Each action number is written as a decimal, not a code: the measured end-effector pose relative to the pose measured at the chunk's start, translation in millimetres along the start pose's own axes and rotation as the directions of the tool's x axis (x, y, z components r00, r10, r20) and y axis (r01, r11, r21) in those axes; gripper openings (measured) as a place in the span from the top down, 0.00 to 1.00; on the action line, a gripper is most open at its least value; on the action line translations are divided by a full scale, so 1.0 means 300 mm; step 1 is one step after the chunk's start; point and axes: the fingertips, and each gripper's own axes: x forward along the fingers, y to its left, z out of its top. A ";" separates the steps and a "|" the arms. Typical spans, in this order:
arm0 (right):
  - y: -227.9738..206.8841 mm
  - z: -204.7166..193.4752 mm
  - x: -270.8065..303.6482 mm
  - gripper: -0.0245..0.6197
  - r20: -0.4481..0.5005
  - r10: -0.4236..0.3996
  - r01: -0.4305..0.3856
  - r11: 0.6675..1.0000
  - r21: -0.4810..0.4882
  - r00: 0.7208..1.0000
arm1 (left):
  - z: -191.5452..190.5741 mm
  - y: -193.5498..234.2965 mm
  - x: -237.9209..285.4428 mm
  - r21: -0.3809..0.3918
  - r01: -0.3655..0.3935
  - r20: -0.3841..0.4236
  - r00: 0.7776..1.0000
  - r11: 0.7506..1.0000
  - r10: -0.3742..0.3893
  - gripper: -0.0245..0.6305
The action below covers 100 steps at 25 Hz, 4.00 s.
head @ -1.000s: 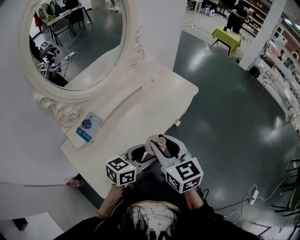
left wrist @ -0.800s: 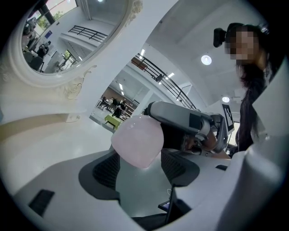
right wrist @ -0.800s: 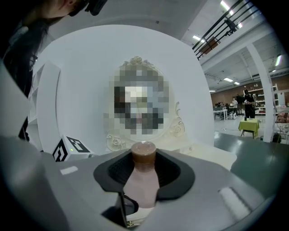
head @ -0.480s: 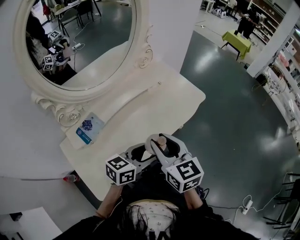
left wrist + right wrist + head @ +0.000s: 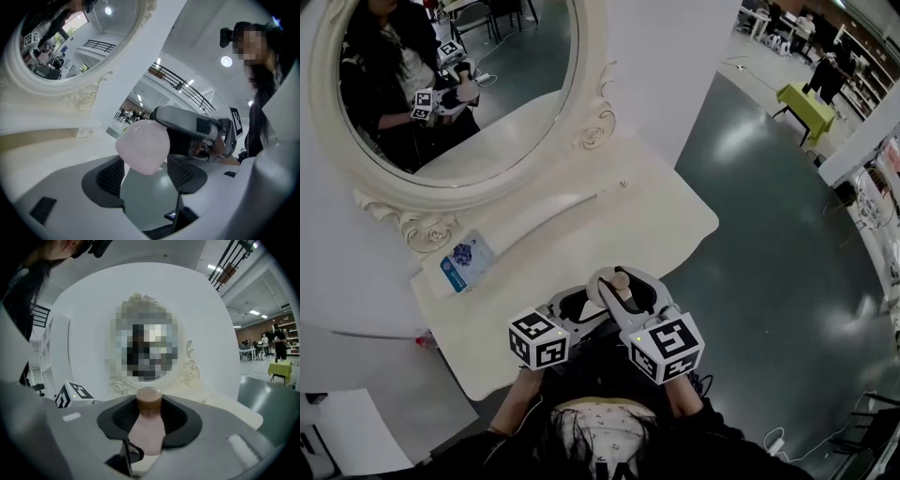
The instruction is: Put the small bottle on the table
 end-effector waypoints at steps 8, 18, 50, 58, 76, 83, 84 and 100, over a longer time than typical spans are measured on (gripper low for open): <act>-0.229 0.084 -0.011 0.74 0.007 0.101 -0.101 0.995 0.008 0.995 | 0.104 0.004 0.221 -0.008 -0.092 0.041 0.995 0.996 0.092 0.56; -0.405 0.132 -0.003 0.74 -0.010 0.200 -0.200 0.980 -0.019 0.980 | 0.176 0.028 0.399 -0.020 -0.179 0.094 0.979 0.984 0.180 0.56; -0.340 0.121 0.398 0.74 -0.118 0.401 -0.391 0.915 0.097 0.908 | 0.266 0.355 0.248 -0.131 -0.368 0.161 0.909 0.921 0.386 0.56; -0.382 0.106 0.502 0.74 -0.159 0.376 -0.362 0.926 0.111 0.913 | 0.254 0.450 0.266 -0.157 -0.357 0.133 0.916 0.921 0.377 0.56; -0.624 0.036 0.874 0.74 -0.225 0.191 -0.199 0.980 -0.011 0.956 | 0.220 0.617 0.168 -0.223 -0.414 0.131 0.884 0.882 0.448 0.56; -0.670 0.006 0.950 0.74 -0.245 0.139 -0.158 0.986 -0.061 0.960 | 0.212 0.635 0.136 -0.247 -0.425 0.134 0.875 0.871 0.465 0.56; -0.671 -0.001 0.959 0.74 -0.248 0.132 -0.153 0.986 -0.065 0.960 | 0.211 0.638 0.131 -0.249 -0.426 0.136 0.874 0.870 0.467 0.56; -0.644 0.003 1.049 0.74 -0.197 0.150 -0.190 0.960 -0.205 0.969 | 0.222 0.653 0.072 -0.261 -0.442 0.167 0.855 0.858 0.491 0.56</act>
